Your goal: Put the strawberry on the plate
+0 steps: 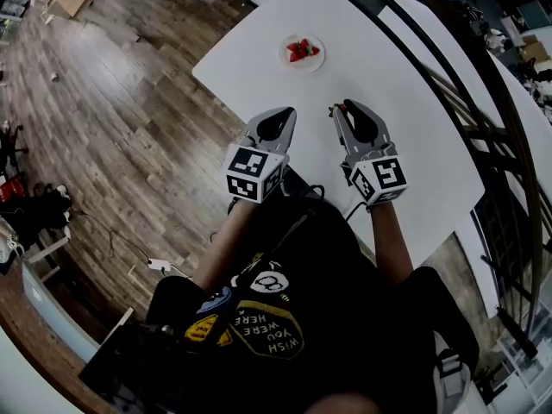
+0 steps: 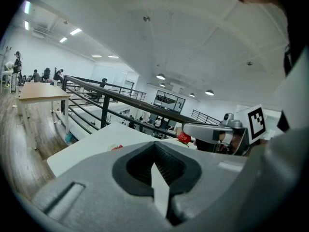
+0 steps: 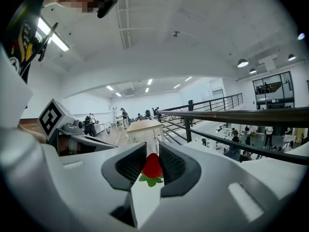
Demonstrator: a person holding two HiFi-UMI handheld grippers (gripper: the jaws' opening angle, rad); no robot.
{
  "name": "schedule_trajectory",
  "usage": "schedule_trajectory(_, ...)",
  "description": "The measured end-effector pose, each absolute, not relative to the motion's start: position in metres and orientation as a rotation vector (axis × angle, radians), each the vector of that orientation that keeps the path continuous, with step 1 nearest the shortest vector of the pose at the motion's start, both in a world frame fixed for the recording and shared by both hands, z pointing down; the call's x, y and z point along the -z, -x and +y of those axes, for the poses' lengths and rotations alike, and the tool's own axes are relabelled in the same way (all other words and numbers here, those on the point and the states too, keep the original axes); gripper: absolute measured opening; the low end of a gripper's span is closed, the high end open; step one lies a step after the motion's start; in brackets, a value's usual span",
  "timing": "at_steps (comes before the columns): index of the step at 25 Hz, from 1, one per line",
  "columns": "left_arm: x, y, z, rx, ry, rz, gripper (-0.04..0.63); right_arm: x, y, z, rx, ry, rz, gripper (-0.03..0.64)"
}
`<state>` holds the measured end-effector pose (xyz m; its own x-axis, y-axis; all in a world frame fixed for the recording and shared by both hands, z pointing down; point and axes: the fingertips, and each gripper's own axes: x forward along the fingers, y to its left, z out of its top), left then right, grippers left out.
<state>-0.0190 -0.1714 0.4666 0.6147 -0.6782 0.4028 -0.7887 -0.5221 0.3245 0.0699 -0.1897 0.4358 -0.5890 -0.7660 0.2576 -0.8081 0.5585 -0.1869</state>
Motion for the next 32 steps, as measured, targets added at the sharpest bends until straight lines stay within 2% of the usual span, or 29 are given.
schedule_trajectory(32,-0.543,0.045,-0.286,-0.436,-2.365,-1.016,0.002,-0.525,-0.025,-0.307,-0.558,-1.328,-2.484,0.084)
